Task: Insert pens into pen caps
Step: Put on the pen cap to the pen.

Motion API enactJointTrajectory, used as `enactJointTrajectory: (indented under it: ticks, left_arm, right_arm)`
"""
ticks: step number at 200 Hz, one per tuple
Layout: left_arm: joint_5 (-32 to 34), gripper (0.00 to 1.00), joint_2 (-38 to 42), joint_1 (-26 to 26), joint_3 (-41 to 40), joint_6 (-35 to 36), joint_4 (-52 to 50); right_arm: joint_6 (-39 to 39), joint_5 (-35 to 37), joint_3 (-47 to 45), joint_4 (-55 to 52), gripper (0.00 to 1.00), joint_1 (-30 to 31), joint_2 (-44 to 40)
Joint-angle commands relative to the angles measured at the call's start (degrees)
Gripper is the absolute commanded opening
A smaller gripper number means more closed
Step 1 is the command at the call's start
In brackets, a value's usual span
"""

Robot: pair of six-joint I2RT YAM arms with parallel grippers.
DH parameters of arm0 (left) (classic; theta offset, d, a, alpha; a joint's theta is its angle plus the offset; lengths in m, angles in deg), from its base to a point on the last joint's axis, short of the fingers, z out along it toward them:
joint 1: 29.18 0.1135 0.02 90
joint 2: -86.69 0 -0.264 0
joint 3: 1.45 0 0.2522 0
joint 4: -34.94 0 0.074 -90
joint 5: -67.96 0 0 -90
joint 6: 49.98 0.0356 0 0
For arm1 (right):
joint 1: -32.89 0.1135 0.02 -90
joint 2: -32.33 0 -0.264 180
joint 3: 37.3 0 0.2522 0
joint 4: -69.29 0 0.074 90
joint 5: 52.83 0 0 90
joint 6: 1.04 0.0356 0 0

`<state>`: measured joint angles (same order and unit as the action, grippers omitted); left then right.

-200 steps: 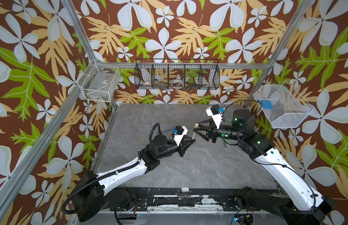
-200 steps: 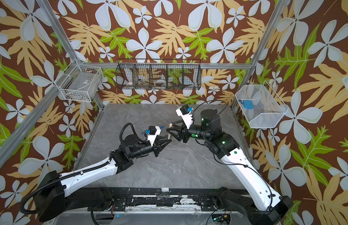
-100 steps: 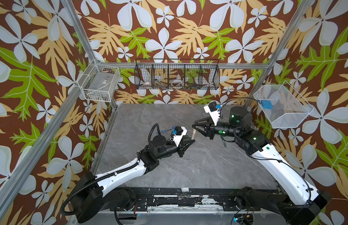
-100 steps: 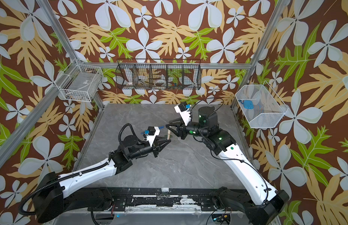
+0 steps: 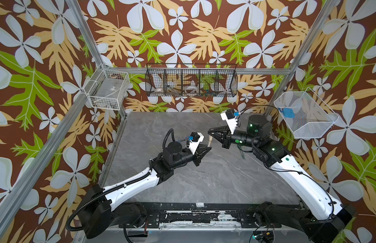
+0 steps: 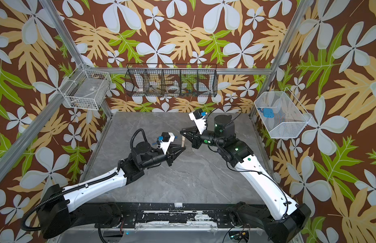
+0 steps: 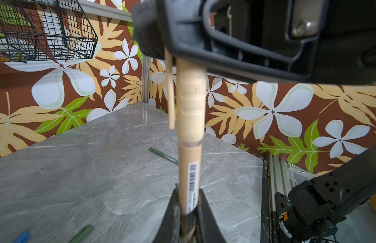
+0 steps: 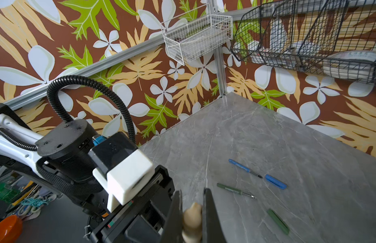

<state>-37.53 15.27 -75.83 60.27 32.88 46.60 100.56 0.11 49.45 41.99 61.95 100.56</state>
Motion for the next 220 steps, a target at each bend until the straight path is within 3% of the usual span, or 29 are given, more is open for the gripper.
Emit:
enactJointTrajectory:
  ticks: [1, 154, 220]
  left_arm:
    - [1.2, 0.0, -0.46, -0.02, 2.87, 1.42, 9.8]
    - [2.66, 0.0, -1.21, -0.02, 10.97, 5.91, 9.51]
    - [3.5, 0.0, 0.65, 0.79, 11.73, 4.45, 14.28]
  right_arm:
    - [0.71, -0.83, -0.87, -6.51, 0.0, 0.21, 0.16]
    - [3.8, 1.89, -12.52, -4.07, 0.0, 0.21, -3.36]
    - [8.51, -2.34, -19.08, 1.77, 0.0, 0.21, -3.67]
